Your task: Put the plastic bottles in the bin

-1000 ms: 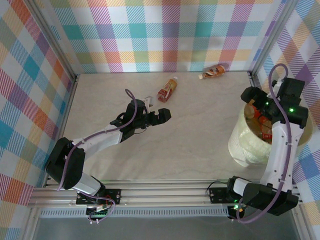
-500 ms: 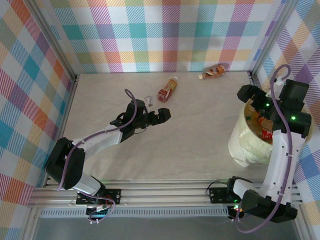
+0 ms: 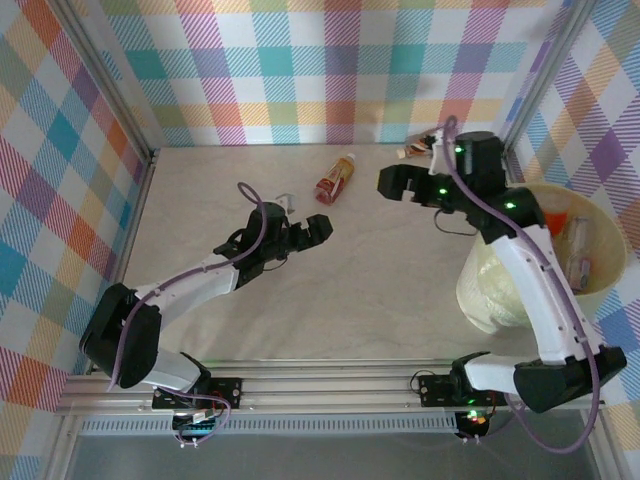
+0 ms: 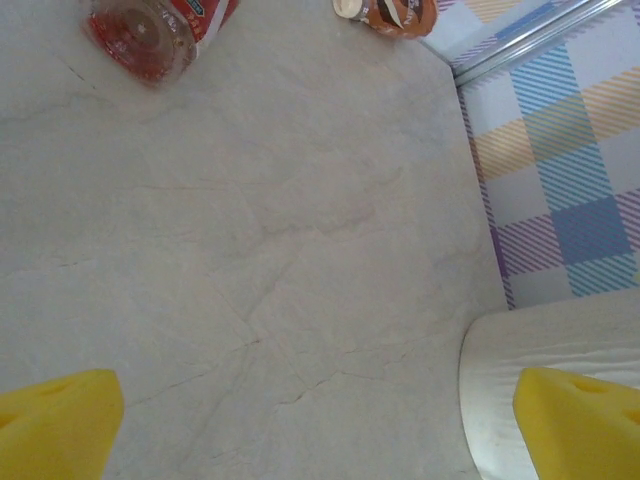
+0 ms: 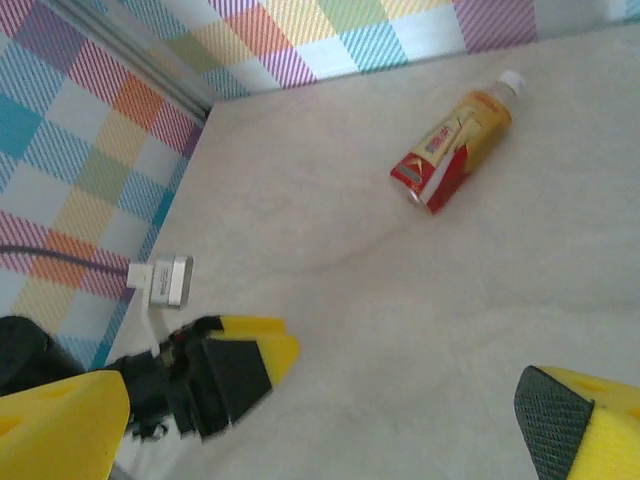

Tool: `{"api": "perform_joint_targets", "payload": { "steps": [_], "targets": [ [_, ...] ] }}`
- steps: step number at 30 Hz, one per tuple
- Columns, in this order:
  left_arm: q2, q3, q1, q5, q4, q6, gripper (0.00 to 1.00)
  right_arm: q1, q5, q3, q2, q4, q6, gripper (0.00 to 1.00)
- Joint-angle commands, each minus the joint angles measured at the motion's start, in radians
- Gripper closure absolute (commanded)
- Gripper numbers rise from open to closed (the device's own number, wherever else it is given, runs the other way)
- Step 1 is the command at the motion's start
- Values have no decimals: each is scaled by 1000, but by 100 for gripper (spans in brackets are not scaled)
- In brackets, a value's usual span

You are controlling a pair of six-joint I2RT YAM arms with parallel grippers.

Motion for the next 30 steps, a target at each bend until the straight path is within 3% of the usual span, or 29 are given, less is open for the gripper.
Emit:
{"api": "perform_joint_targets", "payload": {
  "steps": [1, 5, 10, 16, 24, 30],
  "targets": [
    [61, 108, 11, -65, -129, 118, 0, 45, 117, -90, 1, 216, 79, 0],
    [183, 237, 36, -118, -203, 212, 0, 87, 175, -147, 40, 284, 97, 0],
    [360, 431, 66, -132, -279, 344, 0, 101, 153, -159, 69, 291, 105, 0],
    [594, 732, 96, -150, -453, 453, 0, 103, 161, -189, 53, 292, 99, 0],
    [818, 1000, 107, -187, -543, 650, 0, 101, 180, -195, 22, 274, 71, 0],
    [977, 1229, 112, -179, -644, 724, 0, 102, 199, -207, -7, 263, 57, 0]
  ]
}}
